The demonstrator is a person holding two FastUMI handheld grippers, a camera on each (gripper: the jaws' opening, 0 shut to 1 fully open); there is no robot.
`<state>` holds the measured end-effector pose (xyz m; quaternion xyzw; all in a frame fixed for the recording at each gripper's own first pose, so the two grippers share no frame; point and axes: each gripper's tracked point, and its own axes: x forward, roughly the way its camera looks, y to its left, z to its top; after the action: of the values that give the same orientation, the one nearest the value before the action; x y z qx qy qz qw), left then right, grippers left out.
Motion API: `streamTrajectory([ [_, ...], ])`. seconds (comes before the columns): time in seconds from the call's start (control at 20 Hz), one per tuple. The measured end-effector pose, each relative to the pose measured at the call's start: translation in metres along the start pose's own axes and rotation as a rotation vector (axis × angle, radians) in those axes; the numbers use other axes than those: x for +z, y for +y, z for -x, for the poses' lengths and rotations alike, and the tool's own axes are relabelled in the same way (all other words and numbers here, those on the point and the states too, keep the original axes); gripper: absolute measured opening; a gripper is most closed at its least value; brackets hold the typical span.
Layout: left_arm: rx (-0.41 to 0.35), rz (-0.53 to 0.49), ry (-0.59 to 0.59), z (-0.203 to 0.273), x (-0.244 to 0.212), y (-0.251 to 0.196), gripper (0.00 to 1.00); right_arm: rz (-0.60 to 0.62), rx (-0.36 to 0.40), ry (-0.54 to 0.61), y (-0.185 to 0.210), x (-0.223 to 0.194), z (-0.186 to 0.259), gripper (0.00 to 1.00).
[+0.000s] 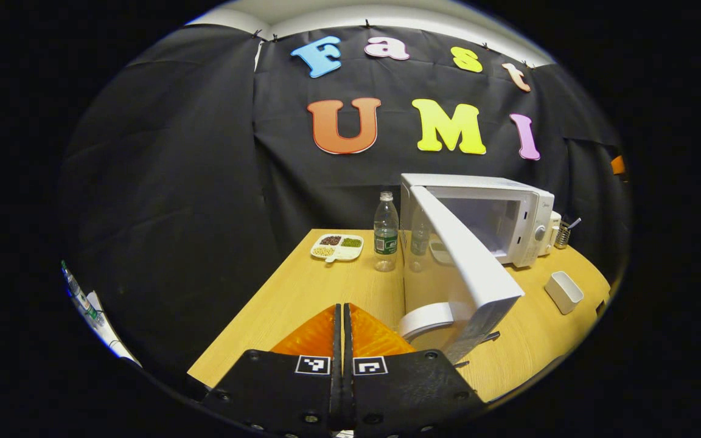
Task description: Open the microwave oven with the left hand, put the food in, and close the microwave oven.
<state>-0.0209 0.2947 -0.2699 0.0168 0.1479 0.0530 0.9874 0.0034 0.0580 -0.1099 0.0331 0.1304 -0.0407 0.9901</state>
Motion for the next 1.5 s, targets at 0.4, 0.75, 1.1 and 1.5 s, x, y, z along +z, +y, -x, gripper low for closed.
streamTrajectory([
  [0.4, -0.076, -0.025, 0.022, -0.004, -0.006, -0.044, 0.0, -0.061, 0.004, 0.015, -0.006, -0.01, 0.002, 1.0],
  [0.75, -0.189, -0.004, 0.035, -0.011, -0.001, -0.132, 0.0, -0.095, 0.001, 0.049, -0.029, -0.018, -0.002, 1.0],
  [1.1, -0.353, -0.072, 0.001, -0.032, 0.02, -0.241, 0.0, -0.107, -0.012, 0.069, -0.065, -0.02, -0.015, 1.0],
  [1.5, -0.473, -0.144, -0.021, -0.083, 0.045, -0.34, 0.0, -0.108, -0.034, 0.107, -0.098, -0.02, -0.049, 1.0],
])
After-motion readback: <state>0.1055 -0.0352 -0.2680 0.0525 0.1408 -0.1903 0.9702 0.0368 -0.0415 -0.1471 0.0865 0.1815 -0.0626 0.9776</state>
